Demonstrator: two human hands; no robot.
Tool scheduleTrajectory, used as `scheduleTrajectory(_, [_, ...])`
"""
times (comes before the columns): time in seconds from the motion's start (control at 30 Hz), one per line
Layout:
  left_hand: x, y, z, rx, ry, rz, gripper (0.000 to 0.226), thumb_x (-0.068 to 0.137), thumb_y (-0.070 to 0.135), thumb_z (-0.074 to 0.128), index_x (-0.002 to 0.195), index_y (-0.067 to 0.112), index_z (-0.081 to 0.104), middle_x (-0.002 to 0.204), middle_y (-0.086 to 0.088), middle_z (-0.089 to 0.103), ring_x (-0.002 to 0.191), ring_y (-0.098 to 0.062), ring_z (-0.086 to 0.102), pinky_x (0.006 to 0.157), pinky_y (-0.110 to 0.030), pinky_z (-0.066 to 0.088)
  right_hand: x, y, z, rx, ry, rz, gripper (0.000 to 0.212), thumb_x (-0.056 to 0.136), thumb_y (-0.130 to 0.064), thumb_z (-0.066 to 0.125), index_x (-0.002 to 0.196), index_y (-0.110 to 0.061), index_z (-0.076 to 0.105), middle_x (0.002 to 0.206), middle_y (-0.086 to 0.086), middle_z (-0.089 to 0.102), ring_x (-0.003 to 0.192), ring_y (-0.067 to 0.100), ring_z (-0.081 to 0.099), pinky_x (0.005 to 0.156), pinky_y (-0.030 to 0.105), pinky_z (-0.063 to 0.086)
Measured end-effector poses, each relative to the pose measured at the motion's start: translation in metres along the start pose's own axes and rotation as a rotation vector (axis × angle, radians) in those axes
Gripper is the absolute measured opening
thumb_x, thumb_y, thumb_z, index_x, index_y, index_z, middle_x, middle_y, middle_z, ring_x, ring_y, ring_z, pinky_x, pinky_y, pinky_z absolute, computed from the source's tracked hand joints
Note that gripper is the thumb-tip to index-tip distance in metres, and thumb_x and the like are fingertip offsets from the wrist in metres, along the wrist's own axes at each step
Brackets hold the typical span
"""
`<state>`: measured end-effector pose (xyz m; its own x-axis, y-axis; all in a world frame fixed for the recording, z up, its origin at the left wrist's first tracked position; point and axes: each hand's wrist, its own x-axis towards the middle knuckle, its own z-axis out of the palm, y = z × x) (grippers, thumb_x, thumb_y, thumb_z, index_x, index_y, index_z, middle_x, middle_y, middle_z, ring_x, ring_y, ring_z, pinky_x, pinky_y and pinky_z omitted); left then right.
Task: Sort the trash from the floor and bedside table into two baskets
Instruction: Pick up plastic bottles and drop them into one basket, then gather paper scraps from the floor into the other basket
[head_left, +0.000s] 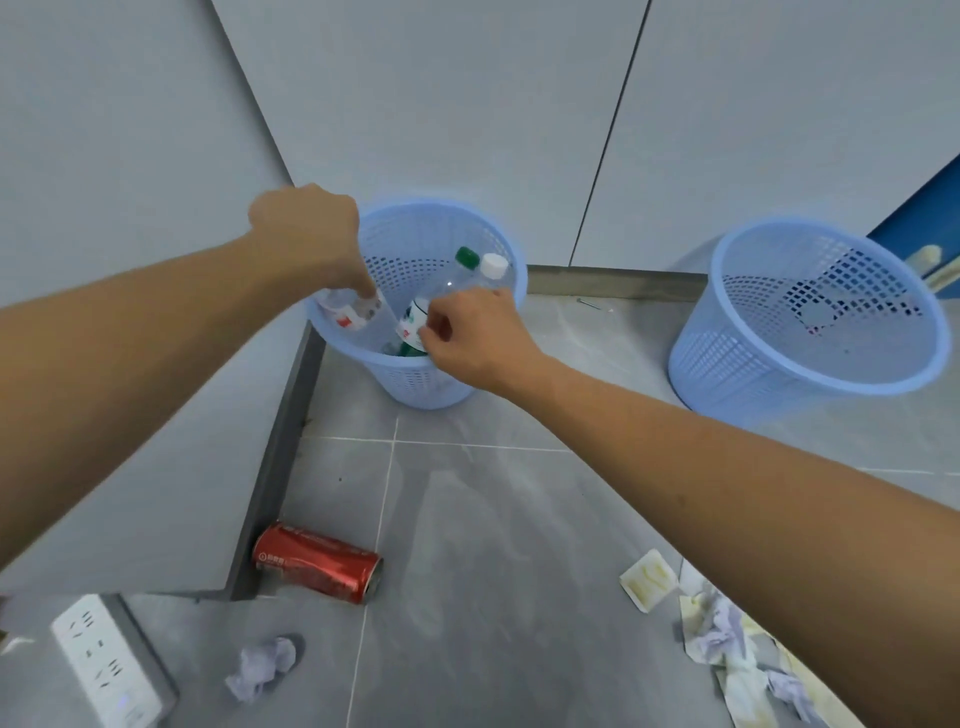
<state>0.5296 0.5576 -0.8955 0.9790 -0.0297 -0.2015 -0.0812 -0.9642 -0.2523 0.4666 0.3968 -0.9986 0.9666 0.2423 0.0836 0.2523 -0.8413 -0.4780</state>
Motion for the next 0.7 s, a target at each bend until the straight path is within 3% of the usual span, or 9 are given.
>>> scheduleTrajectory(0.07, [-0.001,-0.01,0.001,0.108,0.002,-0.032,0.072,0.059,0.079,0.077,0.099,0.021,0.069,0.09,-0.007,0.066,0.086,-0.028,0.06,0.074,-0.037,0.043,0.0,-0.006,0.001,0.062,0.064,-0.048,0.018,0.093,-0.03,0.062,0.083,-0.017,0.068,0.085,-0.001,0.069,0.087,0.022,0.06,0.093,0.046,0.045])
scheduleTrajectory(0.13, [-0.008,-0.01,0.002,0.173,0.178,0.033,0.081,0.064,0.081,0.071,0.12,0.022,0.065,0.116,-0.015,0.061,0.116,-0.035,0.049,0.089,-0.047,0.04,-0.017,-0.004,-0.008,0.121,0.217,-0.089,0.012,0.092,-0.024,0.062,0.093,-0.015,0.069,0.094,0.001,0.065,0.091,0.022,0.056,0.086,0.042,0.043])
scheduleTrajectory(0.2, [-0.027,0.007,0.005,0.028,0.492,0.262,0.07,0.076,0.064,0.069,0.123,0.012,0.063,0.118,-0.022,0.057,0.117,-0.04,0.046,0.088,-0.052,0.039,-0.053,0.01,-0.021,0.153,0.347,-0.108,0.011,0.091,-0.018,0.062,0.099,-0.013,0.067,0.098,0.002,0.063,0.093,0.023,0.056,0.081,0.037,0.043])
scheduleTrajectory(0.27, [-0.06,0.042,0.008,-0.166,0.647,0.495,0.051,0.086,0.049,0.061,0.116,0.009,0.062,0.107,-0.019,0.058,0.106,-0.04,0.051,0.079,-0.05,0.042,-0.106,0.037,-0.032,0.168,0.365,-0.052,0.011,0.092,-0.016,0.061,0.101,-0.014,0.066,0.099,0.0,0.062,0.094,0.021,0.057,0.081,0.036,0.046])
scheduleTrajectory(0.33, [-0.098,0.089,0.019,-0.338,0.548,0.645,0.042,0.088,0.047,0.052,0.111,0.014,0.061,0.1,-0.01,0.06,0.098,-0.036,0.056,0.074,-0.048,0.05,-0.169,0.075,-0.036,0.148,0.287,0.079,0.011,0.093,-0.016,0.06,0.103,-0.016,0.065,0.1,-0.002,0.06,0.096,0.019,0.057,0.082,0.039,0.049])
scheduleTrajectory(0.43, [-0.145,0.161,0.051,-0.537,0.213,0.713,0.04,0.088,0.053,0.049,0.114,0.025,0.06,0.101,0.003,0.062,0.096,-0.025,0.06,0.074,-0.043,0.055,-0.26,0.13,-0.035,0.097,0.183,0.344,0.017,0.089,-0.021,0.058,0.106,-0.02,0.062,0.103,-0.004,0.057,0.099,0.02,0.057,0.082,0.045,0.052])
scheduleTrajectory(0.57, [-0.172,0.244,0.096,-0.508,-0.038,0.736,0.045,0.092,0.053,0.055,0.131,0.03,0.055,0.118,0.002,0.06,0.113,-0.024,0.06,0.089,-0.045,0.054,-0.335,0.184,-0.036,0.006,0.111,0.645,0.032,0.086,-0.028,0.061,0.118,-0.021,0.06,0.116,0.002,0.054,0.111,0.028,0.056,0.088,0.046,0.054])
scheduleTrajectory(0.7, [-0.188,0.314,0.141,-0.526,-0.219,0.677,0.064,0.09,0.054,0.058,0.149,0.035,0.042,0.14,-0.001,0.048,0.13,-0.028,0.049,0.101,-0.046,0.05,-0.371,0.228,-0.037,-0.07,0.079,0.806,0.049,0.083,-0.031,0.067,0.13,-0.022,0.058,0.135,0.009,0.046,0.124,0.039,0.047,0.098,0.049,0.05])
